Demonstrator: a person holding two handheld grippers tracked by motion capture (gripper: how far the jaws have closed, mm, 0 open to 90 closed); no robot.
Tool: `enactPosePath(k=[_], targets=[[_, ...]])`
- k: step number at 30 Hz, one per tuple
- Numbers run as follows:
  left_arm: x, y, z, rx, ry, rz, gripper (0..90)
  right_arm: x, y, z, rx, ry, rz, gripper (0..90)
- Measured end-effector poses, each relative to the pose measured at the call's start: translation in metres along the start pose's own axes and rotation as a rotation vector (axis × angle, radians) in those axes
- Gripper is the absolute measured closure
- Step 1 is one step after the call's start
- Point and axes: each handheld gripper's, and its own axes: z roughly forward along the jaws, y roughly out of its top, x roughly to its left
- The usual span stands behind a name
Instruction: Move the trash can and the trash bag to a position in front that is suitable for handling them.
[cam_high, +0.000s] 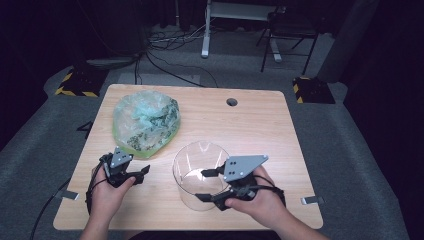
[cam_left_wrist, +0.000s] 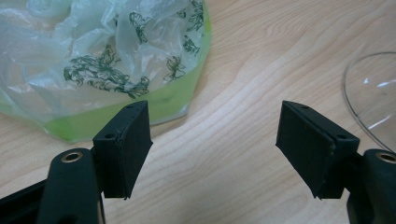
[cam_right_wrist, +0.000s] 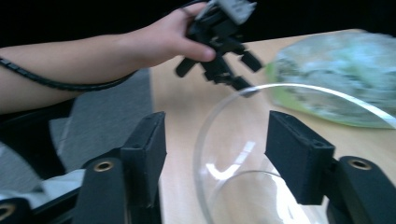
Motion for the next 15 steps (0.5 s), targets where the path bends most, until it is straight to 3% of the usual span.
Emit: enactPosePath(k=[2, 3, 5, 9, 10, 11, 15], targets=[[0.002, 0.002, 0.002, 0.008, 0.004, 0.01, 26.3, -0.005, -0.001, -0.007, -0.006, -0.018, 0.012, 37.5], [0.003, 0.004, 0.003, 0.011, 0.006, 0.017, 26.3, -0.016, -0.004, -0.024, -0.028, -0.063, 0.048, 36.5], [0.006, 0.009, 0.007, 0.016, 0.012, 0.026, 26.2, -0.027, -0.01, -0.041, -0.04, -0.13, 0.072, 35.4], [0.014, 0.019, 0.017, 0.033, 0.021, 0.049, 25.6, -0.045, -0.025, -0.069, -0.015, -0.253, 0.1, 34.6], [0.014, 0.019, 0.017, 0.033, 0.021, 0.049, 24.8, -0.045, -0.025, -0.069, -0.015, -0.253, 0.1, 34.6], [0.015, 0.021, 0.019, 0.031, 0.018, 0.047, 24.1, -0.053, -0.033, -0.081, -0.006, -0.296, 0.113, 34.5], [0.02, 0.031, 0.03, 0.01, 0.028, 0.063, 24.0, -0.067, -0.053, -0.101, -0.005, -0.369, 0.143, 34.4]])
